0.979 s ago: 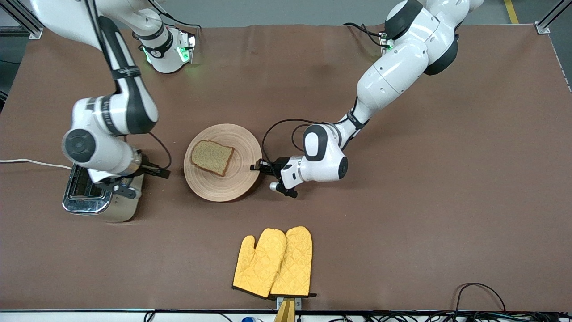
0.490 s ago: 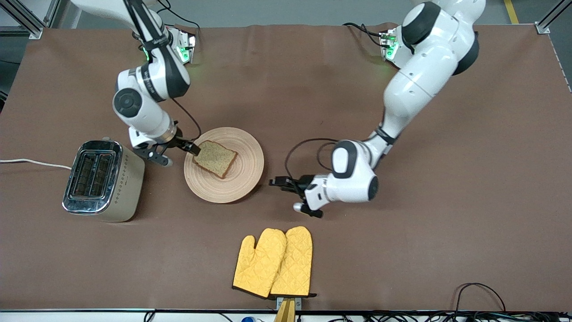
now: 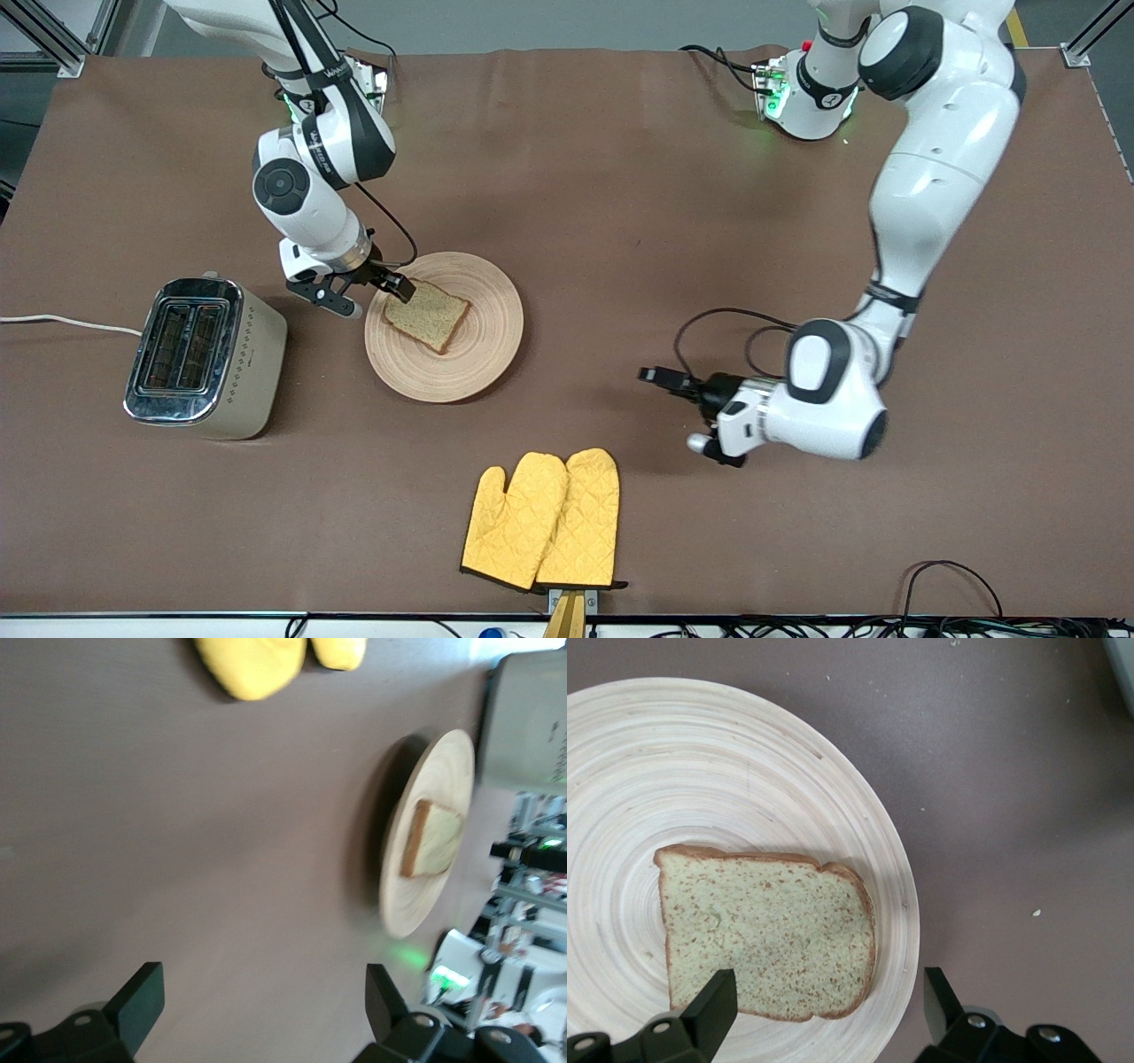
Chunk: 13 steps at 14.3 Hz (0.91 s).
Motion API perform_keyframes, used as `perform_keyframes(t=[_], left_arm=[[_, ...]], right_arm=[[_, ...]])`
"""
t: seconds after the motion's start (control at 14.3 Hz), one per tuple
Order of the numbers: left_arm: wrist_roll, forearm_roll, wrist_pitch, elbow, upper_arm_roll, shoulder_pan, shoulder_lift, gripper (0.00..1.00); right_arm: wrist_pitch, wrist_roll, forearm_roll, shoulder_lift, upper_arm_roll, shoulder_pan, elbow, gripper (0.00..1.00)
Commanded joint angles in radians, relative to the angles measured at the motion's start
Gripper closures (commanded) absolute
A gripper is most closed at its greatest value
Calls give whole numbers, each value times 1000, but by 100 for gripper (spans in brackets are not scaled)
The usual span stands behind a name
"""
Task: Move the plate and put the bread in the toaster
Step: 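Release the plate and withdraw the left gripper while the right gripper lowers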
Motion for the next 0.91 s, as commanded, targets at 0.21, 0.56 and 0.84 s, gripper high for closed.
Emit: perform_keyframes(t=[0.21,0.56,0.84], left_arm=[[65,368,-97,19,9,61,-155,0],[80,688,-169,19,7,39,-360,0],[71,704,-182,17,29,62,-491,0]], right_arm=[[91,23,2,41,-11,26,-54,29],[81,18,-26,48,-14,23,-54,35],[82,21,-33,56,-16,23,-55,42]])
